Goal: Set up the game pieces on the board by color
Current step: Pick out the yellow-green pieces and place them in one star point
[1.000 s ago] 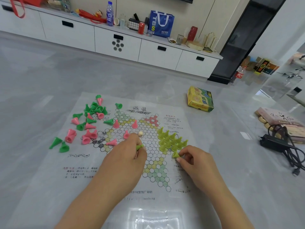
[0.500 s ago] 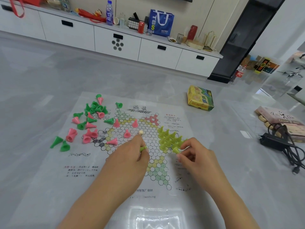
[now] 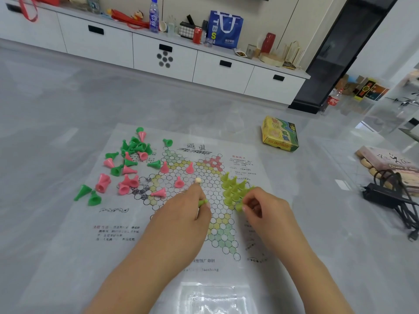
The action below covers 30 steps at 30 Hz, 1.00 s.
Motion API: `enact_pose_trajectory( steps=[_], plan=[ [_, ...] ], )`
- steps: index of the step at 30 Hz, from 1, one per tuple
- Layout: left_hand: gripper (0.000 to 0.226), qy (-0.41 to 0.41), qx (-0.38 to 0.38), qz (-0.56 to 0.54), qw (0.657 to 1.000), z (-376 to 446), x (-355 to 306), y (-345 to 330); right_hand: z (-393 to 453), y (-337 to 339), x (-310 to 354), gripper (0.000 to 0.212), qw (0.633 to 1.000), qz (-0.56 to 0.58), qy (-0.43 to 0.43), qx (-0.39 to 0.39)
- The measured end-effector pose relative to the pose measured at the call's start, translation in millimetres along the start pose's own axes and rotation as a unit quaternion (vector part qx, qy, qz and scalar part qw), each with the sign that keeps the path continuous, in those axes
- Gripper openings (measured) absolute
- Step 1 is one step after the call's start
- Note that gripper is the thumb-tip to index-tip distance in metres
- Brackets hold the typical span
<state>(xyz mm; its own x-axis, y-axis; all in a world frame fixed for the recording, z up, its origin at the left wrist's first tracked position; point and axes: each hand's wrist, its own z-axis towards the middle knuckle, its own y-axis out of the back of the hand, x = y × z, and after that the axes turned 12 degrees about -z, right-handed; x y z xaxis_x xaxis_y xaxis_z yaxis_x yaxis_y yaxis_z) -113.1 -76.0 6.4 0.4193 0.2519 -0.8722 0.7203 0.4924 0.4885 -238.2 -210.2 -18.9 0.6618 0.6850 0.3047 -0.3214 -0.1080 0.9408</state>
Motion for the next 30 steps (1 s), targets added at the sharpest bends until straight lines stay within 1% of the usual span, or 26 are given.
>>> enact_pose_trajectory(
  steps=[4, 15, 30],
  plan=[
    [0.017, -0.002, 0.005, -0.004, 1.0, -0.8, -0.2, 1.4, 2.4, -1.1, 1.6, 0.011, 1.0, -0.023, 0.009, -0.004],
    [0.018, -0.006, 0.003, -0.004, 1.0, -1.6, -0.6, 4.4, 6.6, -9.2, 1.2, 0.012, 0.999, -0.037, 0.025, -0.03],
    [0.018, -0.012, 0.017, -0.002, 1.0, -0.4, 3.1, 4.1, 5.9, -12.6, 2.2, 0.011, 0.996, -0.056, 0.055, -0.036]
  ],
)
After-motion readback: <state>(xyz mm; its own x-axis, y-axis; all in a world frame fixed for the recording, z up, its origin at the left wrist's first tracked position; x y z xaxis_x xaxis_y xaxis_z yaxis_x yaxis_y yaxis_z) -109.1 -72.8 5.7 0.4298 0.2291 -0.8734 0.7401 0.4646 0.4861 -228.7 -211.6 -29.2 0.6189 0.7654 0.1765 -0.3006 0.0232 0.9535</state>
